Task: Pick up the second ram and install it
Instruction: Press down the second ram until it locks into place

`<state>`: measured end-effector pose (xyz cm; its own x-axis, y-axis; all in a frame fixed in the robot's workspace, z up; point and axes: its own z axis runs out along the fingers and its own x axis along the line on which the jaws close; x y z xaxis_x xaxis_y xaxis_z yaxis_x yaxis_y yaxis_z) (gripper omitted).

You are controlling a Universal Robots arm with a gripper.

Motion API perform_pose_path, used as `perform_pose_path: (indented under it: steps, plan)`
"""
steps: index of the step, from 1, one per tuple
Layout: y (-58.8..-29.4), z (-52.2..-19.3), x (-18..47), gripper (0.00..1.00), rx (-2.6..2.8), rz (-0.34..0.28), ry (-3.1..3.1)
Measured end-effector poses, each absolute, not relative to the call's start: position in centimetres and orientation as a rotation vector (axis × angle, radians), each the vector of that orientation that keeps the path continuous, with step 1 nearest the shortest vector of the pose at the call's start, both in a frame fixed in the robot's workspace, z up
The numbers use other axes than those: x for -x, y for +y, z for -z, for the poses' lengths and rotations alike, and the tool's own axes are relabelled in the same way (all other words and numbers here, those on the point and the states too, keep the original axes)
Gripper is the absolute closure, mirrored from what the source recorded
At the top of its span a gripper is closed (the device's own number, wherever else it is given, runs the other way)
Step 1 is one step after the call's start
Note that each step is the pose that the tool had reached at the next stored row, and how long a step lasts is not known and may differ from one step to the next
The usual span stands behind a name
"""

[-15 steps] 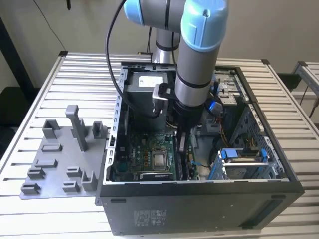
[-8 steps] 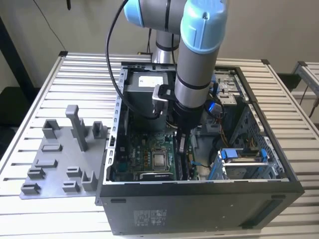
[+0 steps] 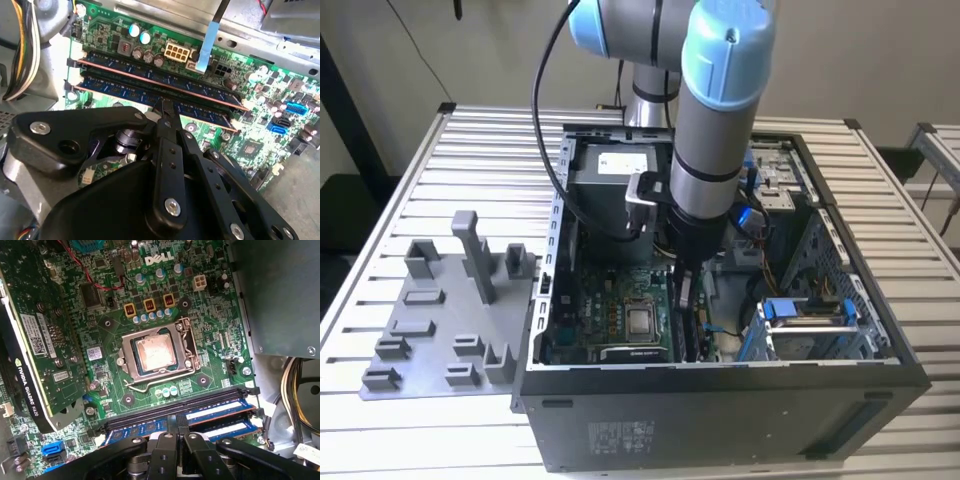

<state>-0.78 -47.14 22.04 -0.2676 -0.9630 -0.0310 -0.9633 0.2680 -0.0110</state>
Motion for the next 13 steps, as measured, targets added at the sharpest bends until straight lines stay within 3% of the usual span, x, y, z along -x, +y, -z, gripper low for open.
perform_pose_path:
  steps: [13]
  plan:
    - [-47.1,-25.0,0.8,0.89,1.882,-0.016,2.476]
